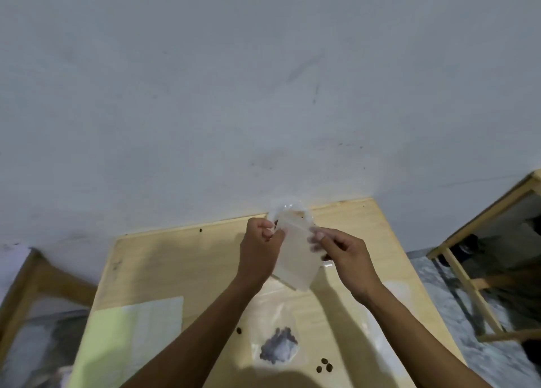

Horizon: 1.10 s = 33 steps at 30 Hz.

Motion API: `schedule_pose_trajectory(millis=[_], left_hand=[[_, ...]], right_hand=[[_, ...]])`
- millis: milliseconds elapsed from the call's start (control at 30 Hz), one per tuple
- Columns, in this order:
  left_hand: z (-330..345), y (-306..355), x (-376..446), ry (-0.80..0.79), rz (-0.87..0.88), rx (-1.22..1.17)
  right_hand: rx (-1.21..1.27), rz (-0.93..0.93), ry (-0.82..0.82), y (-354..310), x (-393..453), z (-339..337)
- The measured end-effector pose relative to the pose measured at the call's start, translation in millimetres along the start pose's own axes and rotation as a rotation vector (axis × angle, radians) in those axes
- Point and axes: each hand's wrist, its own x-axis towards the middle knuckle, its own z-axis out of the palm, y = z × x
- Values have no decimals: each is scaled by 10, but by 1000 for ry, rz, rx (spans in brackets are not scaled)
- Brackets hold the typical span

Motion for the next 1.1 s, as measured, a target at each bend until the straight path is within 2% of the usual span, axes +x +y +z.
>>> schedule_pose_trajectory(millis=[67,133,233,300,567,800,933,1100], left_hand=[[-62,60,-20,-91,-208,-284],[-135,131,-35,-166,-306,-494],[-253,206,-34,-186,-271,-568],[-318,195,-11,-174,-238,-571],[-388,121,5,-203,-162,-536],[-301,20,3,-135,-129,-433],[-266,45,0,-101,-169,-500],[-274,60,10,-49,-221,-512]], right_hand=[[-72,-66,-67,-37,44,152],[-154,-111,-179,-65,81,277],[-245,-146,-316,-109,120,413],[-238,-154,-344,-134,151,483],[-63,-47,-255,-163,192,637],[-271,-117,-130,-22,202,689],[-354,-245,-32,-25,173,724],[-431,-285,-33,13,188,762]])
